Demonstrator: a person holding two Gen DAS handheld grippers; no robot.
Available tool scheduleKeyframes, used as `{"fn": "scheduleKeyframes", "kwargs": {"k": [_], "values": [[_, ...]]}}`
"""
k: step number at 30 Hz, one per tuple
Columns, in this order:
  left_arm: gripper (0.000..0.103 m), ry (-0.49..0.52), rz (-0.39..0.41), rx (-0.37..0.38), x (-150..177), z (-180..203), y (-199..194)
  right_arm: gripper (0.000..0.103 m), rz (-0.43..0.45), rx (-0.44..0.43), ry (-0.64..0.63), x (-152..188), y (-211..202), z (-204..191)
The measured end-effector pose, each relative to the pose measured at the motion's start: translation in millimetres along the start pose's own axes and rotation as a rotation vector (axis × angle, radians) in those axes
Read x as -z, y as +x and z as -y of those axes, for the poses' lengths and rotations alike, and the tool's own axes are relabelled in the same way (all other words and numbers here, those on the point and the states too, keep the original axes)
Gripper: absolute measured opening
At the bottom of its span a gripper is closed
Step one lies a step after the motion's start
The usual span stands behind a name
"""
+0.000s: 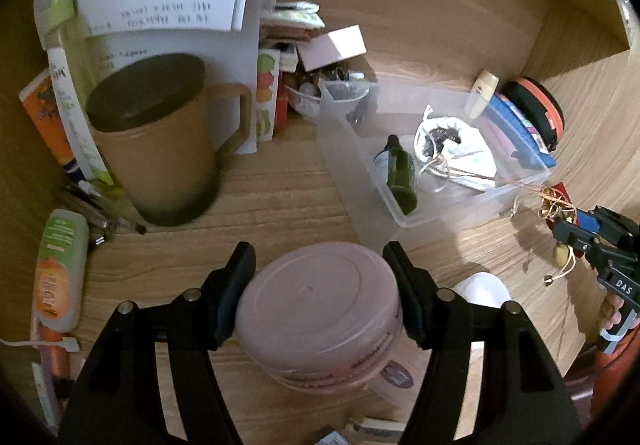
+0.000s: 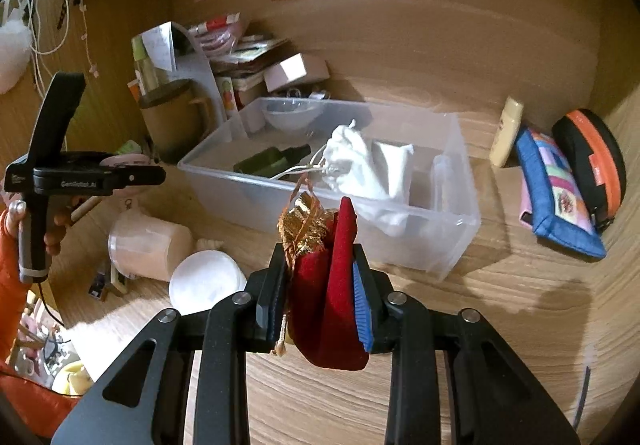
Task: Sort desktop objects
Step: 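Lift the pink jar and red pouch and carry them over the box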
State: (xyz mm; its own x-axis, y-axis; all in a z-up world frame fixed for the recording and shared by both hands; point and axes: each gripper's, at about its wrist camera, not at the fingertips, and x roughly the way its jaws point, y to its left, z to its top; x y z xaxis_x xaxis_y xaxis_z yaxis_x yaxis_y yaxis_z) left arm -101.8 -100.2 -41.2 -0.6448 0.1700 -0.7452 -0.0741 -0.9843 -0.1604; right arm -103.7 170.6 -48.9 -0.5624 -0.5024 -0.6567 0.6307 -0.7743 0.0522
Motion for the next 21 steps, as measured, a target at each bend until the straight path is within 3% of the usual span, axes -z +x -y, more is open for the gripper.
{"fn": "scheduleKeyframes", "kwargs": {"k": [21], "values": [[0.065,0.049,0.093,0.04,-41,30,-22,0.026,0.104,0.004,-0.024,-36,-16,3]]}}
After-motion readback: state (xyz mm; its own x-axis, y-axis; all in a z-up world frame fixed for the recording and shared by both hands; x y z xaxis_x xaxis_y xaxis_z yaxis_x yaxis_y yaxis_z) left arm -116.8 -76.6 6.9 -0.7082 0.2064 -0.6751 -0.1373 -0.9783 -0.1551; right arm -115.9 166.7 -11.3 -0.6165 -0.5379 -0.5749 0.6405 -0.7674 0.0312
